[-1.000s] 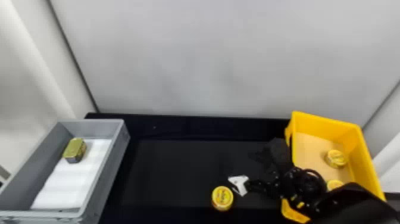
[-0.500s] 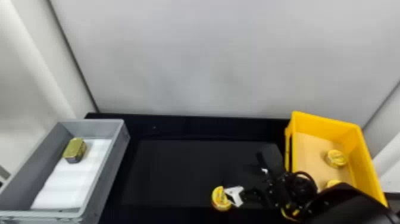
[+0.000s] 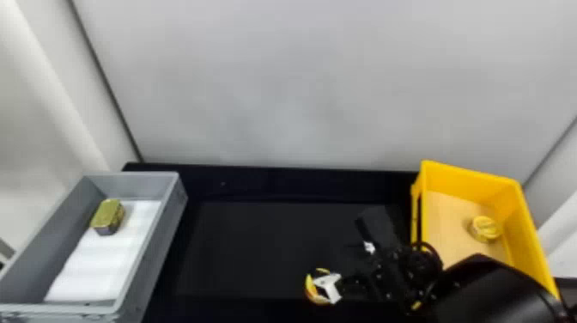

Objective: Pick up the round yellow can and place it in the yellow rectangular box

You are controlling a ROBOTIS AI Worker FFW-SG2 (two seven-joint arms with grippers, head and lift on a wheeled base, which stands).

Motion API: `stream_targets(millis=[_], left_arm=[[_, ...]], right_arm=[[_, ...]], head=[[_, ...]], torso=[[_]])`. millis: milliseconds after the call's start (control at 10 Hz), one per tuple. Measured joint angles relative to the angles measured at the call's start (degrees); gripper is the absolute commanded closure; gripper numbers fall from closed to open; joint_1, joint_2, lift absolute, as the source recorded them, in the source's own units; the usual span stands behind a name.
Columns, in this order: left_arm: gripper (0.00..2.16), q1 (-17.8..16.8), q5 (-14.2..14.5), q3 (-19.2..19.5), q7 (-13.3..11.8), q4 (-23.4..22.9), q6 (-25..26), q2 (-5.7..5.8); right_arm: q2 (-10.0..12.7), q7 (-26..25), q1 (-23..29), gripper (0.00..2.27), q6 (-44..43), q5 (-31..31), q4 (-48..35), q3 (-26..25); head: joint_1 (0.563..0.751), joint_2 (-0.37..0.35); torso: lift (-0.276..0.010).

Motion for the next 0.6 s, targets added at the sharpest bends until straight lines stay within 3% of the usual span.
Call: stream_targets(millis=[200, 600], left_arm=[[0.1, -0.3, 0.0, 0.1, -0.2, 0.3, 0.0, 0.0], [0.1, -1.2, -0.3, 0.2, -0.8, 0.8, -0.2, 0.0]], right_arm=[[-0.1, 4.6, -0.3, 0.26, 1.4, 4.3, 0.0, 1.5], [-0.2, 16.0, -0.7, 0.26, 0.7, 19.4, 0.7, 3.7]], head=[[0.694, 0.014], [0.694, 0.014]], torso=[[-0.06], [-0.06]])
